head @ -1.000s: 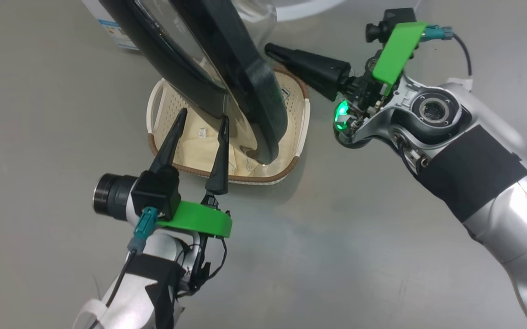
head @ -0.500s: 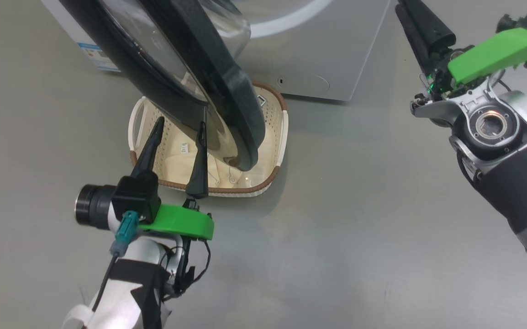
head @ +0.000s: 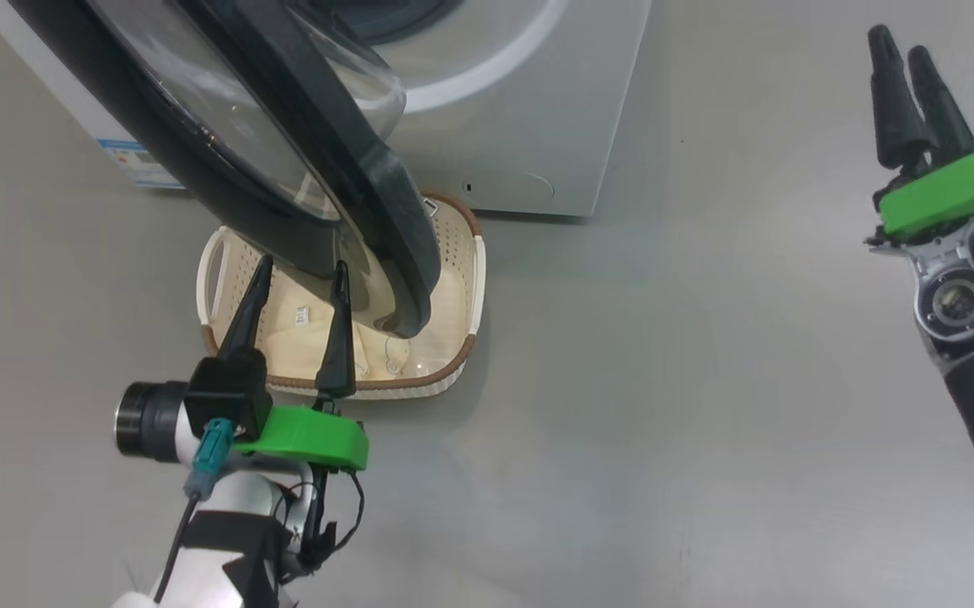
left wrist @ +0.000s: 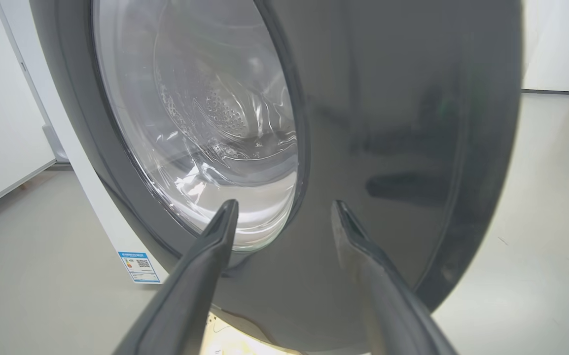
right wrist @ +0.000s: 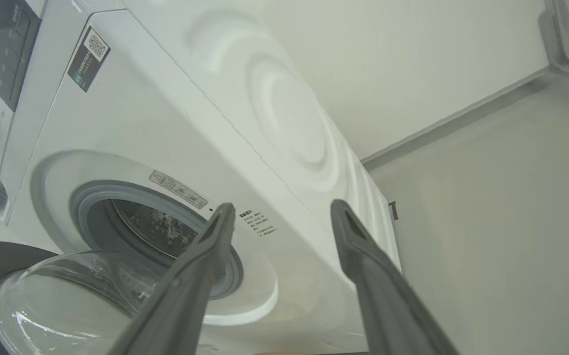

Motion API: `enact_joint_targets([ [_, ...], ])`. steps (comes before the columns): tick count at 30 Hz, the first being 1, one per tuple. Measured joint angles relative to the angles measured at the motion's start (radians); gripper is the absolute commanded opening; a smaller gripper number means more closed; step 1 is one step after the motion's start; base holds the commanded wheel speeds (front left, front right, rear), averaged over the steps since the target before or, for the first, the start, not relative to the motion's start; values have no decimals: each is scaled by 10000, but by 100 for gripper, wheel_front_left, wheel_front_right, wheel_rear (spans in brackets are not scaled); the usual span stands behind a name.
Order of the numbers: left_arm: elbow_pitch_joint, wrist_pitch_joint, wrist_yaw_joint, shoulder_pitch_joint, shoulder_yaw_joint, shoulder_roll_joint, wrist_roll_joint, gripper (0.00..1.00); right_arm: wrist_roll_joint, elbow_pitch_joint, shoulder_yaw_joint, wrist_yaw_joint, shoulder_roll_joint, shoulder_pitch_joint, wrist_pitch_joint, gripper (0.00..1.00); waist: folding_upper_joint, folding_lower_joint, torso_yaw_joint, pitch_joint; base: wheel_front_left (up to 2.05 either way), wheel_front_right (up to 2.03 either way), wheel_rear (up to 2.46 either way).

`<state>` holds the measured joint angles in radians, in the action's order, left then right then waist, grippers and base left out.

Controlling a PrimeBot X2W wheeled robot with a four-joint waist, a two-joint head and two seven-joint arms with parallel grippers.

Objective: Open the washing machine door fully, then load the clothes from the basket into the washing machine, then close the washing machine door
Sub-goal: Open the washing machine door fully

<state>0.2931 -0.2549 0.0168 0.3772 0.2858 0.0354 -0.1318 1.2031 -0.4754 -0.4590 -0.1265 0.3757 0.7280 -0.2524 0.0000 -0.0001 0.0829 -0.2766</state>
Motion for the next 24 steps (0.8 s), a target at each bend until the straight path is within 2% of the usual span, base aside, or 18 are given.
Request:
enact_joint_targets([
  [7,69,0,-153,-271,-213,13,88,100,-5774,825,2752,0,-1329,-2203,-25,100,0,0,-286,350,0,0,0],
  [13,190,0,-236,-377,-270,12,119,100,-9114,2240,4395,0,-2230,-3845,-27,100,0,0,-370,578,0,0,0],
  [18,276,0,-272,-561,-364,12,161,100,-10711,3053,5010,0,-2805,-5247,-27,100,0,0,-418,881,0,0,0],
  [24,337,0,-332,-835,-420,12,161,100,-11338,3528,5306,0,-3202,-6604,-27,100,0,0,-514,1223,0,0,0],
])
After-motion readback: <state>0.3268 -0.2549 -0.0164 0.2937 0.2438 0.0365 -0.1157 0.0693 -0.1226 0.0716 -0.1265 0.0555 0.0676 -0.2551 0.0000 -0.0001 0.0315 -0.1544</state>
